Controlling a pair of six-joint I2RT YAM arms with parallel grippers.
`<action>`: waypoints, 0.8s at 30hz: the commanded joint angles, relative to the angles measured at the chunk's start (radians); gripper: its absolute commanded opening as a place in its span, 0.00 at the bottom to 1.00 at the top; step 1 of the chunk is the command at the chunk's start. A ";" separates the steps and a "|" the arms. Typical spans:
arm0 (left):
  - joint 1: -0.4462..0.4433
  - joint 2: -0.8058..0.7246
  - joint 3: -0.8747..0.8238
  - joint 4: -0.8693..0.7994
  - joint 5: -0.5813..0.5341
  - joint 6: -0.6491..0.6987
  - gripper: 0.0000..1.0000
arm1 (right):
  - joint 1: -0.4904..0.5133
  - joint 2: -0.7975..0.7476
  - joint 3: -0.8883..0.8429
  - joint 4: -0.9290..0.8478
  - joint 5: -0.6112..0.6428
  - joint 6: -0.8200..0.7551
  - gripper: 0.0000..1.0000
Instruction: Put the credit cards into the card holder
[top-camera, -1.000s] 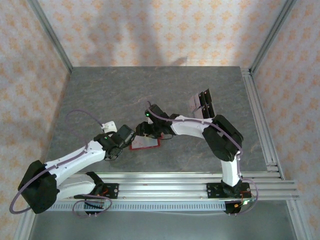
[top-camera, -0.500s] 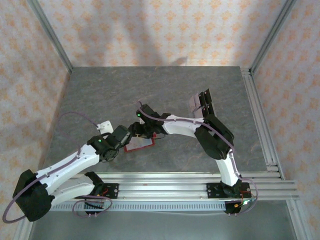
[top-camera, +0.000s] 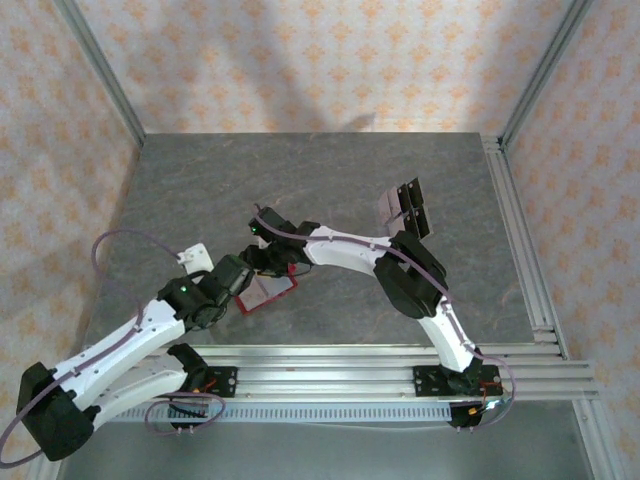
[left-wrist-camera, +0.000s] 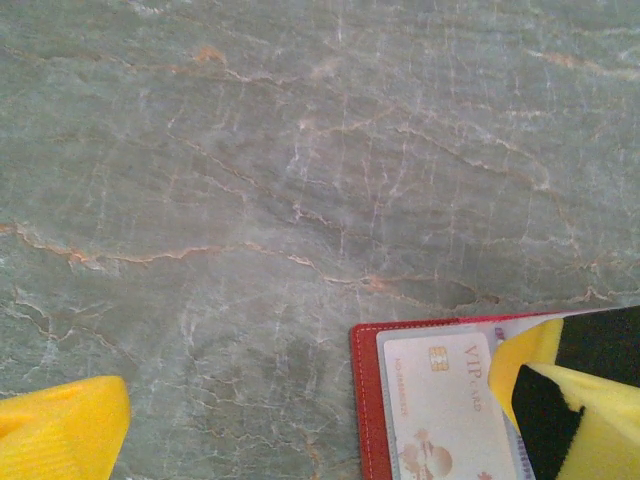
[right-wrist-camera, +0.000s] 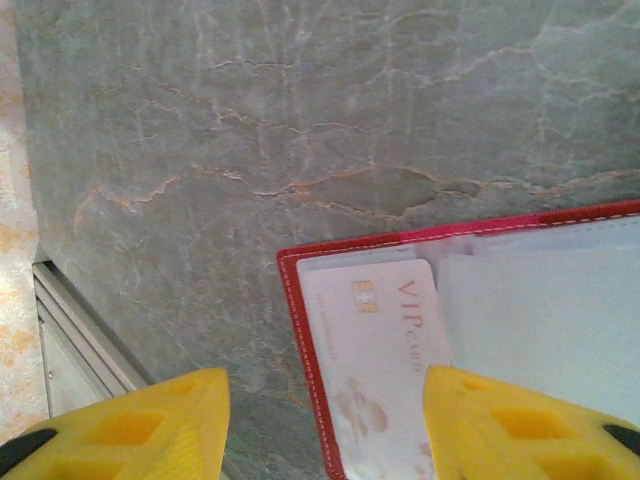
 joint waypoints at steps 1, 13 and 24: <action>-0.009 -0.026 0.018 0.024 0.008 -0.025 1.00 | 0.036 -0.018 0.072 -0.007 -0.013 -0.026 0.54; -0.007 0.018 -0.050 0.040 0.032 -0.054 1.00 | -0.058 -0.177 -0.104 -0.115 0.164 -0.109 0.55; 0.082 0.309 -0.070 0.122 0.074 -0.044 1.00 | -0.065 -0.170 -0.225 -0.094 0.151 -0.154 0.55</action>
